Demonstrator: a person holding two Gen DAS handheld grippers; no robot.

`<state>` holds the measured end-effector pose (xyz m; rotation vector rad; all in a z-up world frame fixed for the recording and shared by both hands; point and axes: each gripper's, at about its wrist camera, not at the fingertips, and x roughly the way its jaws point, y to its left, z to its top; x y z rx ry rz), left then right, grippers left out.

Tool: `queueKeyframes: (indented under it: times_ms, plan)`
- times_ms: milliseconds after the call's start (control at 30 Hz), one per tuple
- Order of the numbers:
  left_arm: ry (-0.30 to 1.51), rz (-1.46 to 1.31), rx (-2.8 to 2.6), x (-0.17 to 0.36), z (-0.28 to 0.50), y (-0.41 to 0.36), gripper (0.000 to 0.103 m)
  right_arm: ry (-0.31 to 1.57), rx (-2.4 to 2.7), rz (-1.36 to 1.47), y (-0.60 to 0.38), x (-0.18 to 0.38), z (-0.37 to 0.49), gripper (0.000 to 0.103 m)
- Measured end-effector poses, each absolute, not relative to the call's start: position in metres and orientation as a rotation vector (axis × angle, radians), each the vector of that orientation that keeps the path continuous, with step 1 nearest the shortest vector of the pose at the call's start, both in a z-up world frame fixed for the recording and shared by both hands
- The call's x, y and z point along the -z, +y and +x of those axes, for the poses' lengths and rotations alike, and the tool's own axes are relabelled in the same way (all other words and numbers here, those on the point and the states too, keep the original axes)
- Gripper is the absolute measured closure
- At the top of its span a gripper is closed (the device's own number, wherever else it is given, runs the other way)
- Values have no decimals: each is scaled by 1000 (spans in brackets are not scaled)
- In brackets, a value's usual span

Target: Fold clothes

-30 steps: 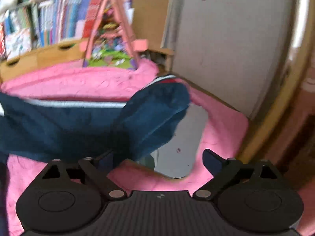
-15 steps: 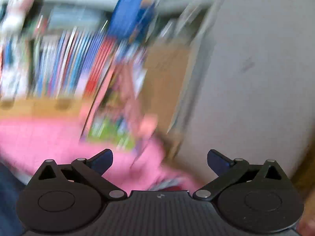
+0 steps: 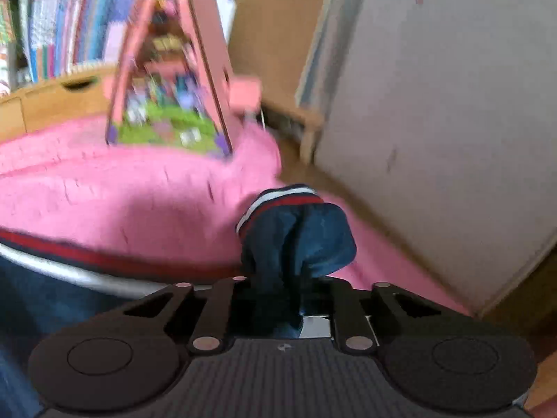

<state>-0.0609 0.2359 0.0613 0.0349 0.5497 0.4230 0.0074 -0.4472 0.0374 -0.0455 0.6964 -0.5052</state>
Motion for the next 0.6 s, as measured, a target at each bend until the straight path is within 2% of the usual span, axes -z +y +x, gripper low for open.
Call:
queueKeyframes:
  times_ms: [167,233,300,333,367,433,533,600]
  plan:
    - [621,-68,-443,-59,-48,256,0,264,527,-360,-406,-103,5,91]
    - [636,-146,-381,-58,-61,253,0,165,560,-389,-411,-122,12,88]
    - [658,-221,-309,-55,-78,248,0,234,557,-344,-433,-125,30,76]
    - [673,-263,-272,-52,-88,245,0,301,563,-314,-442,-121,36,50]
    - [688,-305,-236,-49,-97,243,0,355,574,-284,-446,-115,37,31]
    - [731,-398,-173,-40,-109,240,0,440,582,-228,-450,-102,36,25]
    - [742,-388,-178,-34,-105,234,0,382,503,-218,-423,-86,7,2]
    - [730,-342,-206,-31,-94,231,0,354,437,-219,-400,-82,-5,1]
